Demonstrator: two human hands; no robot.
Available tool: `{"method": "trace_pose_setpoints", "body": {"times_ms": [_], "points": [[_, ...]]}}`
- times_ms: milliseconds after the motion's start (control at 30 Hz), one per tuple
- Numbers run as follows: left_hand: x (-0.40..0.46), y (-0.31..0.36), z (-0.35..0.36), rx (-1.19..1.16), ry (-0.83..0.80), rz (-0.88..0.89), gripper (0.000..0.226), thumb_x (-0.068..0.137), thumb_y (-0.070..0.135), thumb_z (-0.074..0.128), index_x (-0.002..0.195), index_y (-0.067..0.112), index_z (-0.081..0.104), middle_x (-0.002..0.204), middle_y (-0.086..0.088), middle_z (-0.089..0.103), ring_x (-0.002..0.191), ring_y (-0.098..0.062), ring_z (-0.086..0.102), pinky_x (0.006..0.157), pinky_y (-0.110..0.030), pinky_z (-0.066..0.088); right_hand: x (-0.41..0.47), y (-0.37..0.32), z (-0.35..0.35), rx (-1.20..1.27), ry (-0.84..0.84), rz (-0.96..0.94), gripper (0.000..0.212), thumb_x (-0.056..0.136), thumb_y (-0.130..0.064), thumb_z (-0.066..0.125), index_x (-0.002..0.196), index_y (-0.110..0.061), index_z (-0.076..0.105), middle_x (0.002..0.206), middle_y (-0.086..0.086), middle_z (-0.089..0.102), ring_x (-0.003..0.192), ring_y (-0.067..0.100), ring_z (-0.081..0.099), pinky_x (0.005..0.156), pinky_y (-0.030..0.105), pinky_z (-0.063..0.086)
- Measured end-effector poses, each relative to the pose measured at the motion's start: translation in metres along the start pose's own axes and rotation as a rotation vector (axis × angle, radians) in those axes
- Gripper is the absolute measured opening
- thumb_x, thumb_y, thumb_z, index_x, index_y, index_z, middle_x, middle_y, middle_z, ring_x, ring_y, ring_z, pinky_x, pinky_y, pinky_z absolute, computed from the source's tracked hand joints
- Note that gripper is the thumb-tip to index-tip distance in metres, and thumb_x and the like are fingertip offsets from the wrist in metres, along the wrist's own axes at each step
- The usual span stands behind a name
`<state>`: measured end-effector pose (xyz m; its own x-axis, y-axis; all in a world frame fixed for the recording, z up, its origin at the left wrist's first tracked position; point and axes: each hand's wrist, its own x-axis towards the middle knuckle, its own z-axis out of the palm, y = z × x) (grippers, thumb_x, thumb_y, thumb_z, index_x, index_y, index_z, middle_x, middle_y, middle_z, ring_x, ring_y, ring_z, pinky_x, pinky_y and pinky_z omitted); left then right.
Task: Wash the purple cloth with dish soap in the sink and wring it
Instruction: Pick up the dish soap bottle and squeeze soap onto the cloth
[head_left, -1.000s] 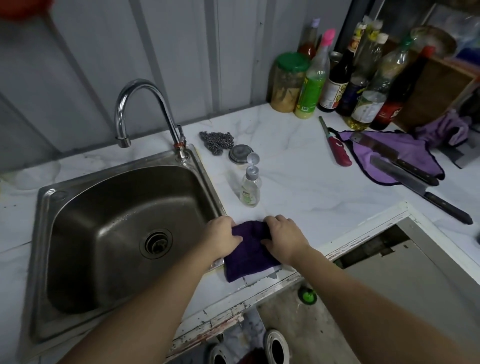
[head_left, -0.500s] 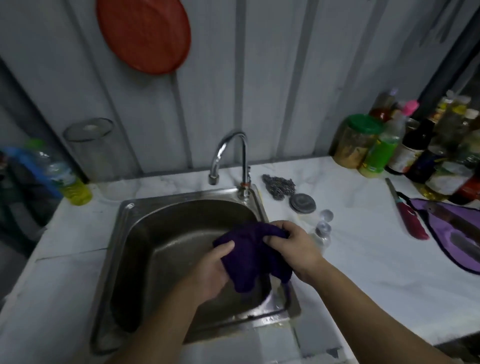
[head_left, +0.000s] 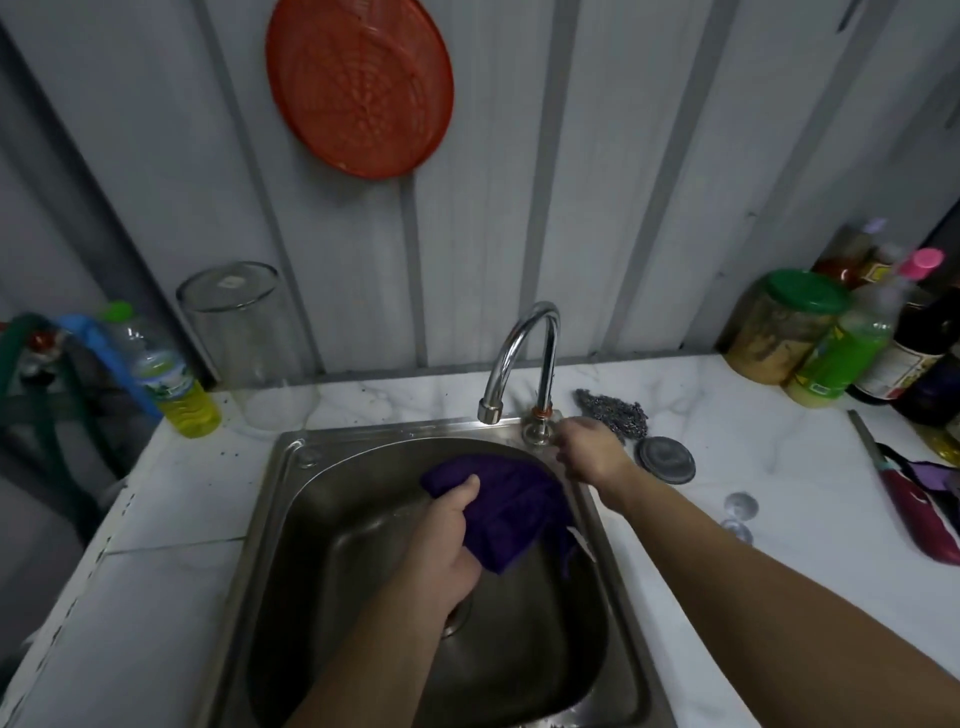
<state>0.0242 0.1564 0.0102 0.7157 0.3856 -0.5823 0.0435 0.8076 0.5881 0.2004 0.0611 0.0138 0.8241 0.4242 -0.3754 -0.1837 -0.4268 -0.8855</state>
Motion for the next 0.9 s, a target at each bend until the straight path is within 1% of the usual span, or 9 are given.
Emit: {"method": "trace_pose_setpoints", "body": {"times_ms": [167,267,367,433,533,667,767,833,900], "points": [[0.013,0.005,0.0,0.0,-0.013,0.015,0.037,0.097,0.01,0.063,0.134,0.013,0.059,0.12,-0.02,0.075,0.099,-0.039,0.076,0.082,-0.055,0.063,0.037,-0.009,-0.004,-0.092,0.085,-0.052,0.041,0.093,-0.01,0.051,0.132,0.001,0.058,0.101,0.009,0.06,0.093,0.025,0.054,0.083,0.043,0.047],[0.017,0.005,0.0,-0.013,-0.047,0.014,0.039,0.096,0.009,0.064,0.135,0.013,0.059,0.12,-0.02,0.075,0.101,-0.039,0.075,0.078,-0.052,0.064,0.041,-0.012,-0.001,-0.067,0.14,-0.092,0.024,0.092,-0.01,0.052,0.105,0.003,0.068,0.078,0.004,0.064,0.076,0.022,0.058,0.071,0.037,0.051],[0.02,0.002,0.004,-0.012,-0.063,0.012,0.035,0.096,0.007,0.064,0.131,0.012,0.061,0.114,-0.018,0.078,0.101,-0.039,0.075,0.08,-0.053,0.063,0.015,-0.005,0.003,-0.054,0.158,-0.178,0.018,0.094,-0.015,0.058,0.084,-0.024,0.07,0.072,-0.014,0.071,0.066,0.001,0.064,0.054,0.007,0.048],[0.021,0.001,0.007,-0.005,-0.065,0.014,0.035,0.096,0.007,0.063,0.13,0.011,0.062,0.113,-0.018,0.078,0.101,-0.038,0.075,0.082,-0.052,0.063,-0.008,0.008,0.003,-0.064,0.135,-0.213,0.011,0.096,-0.021,0.061,0.098,-0.025,0.072,0.086,-0.014,0.075,0.077,0.004,0.068,0.062,0.009,0.05],[0.022,0.0,0.006,-0.006,-0.077,0.016,0.04,0.094,0.009,0.065,0.133,0.011,0.061,0.118,-0.019,0.076,0.104,-0.038,0.074,0.082,-0.05,0.062,-0.049,0.036,-0.007,-0.165,0.156,-0.256,0.017,0.094,-0.02,0.062,0.107,-0.028,0.07,0.097,-0.009,0.076,0.09,0.012,0.07,0.082,0.027,0.055],[0.022,-0.002,0.004,-0.018,-0.079,-0.014,0.047,0.091,0.012,0.067,0.137,0.012,0.059,0.123,-0.02,0.074,0.107,-0.039,0.073,0.075,-0.047,0.063,-0.112,0.079,-0.031,-0.296,0.265,-0.226,0.02,0.09,-0.027,0.069,0.088,-0.047,0.063,0.09,-0.031,0.072,0.09,-0.011,0.067,0.076,0.009,0.05],[0.022,-0.004,0.006,-0.023,-0.08,-0.03,0.046,0.091,0.013,0.067,0.136,0.012,0.058,0.12,-0.019,0.075,0.104,-0.039,0.074,0.074,-0.048,0.064,-0.138,0.112,-0.051,-0.394,0.411,-0.083,0.012,0.086,-0.035,0.072,0.08,-0.037,0.062,0.08,-0.018,0.072,0.082,0.006,0.07,0.074,0.028,0.053],[0.02,-0.007,0.008,-0.03,-0.084,-0.035,0.044,0.091,0.012,0.068,0.134,0.011,0.06,0.114,-0.018,0.078,0.1,-0.039,0.076,0.071,-0.048,0.065,-0.143,0.129,-0.064,-0.488,0.487,0.082,0.03,0.084,-0.046,0.073,0.083,-0.021,0.058,0.079,-0.003,0.068,0.077,0.024,0.065,0.072,0.036,0.052],[0.018,-0.01,0.011,-0.039,-0.083,-0.04,0.043,0.09,0.012,0.068,0.132,0.011,0.06,0.11,-0.017,0.079,0.098,-0.038,0.076,0.072,-0.048,0.065,-0.137,0.14,-0.076,-0.448,0.581,0.155,0.053,0.078,-0.047,0.08,0.098,-0.005,0.055,0.095,0.016,0.063,0.086,0.035,0.06,0.078,0.043,0.051]]}}
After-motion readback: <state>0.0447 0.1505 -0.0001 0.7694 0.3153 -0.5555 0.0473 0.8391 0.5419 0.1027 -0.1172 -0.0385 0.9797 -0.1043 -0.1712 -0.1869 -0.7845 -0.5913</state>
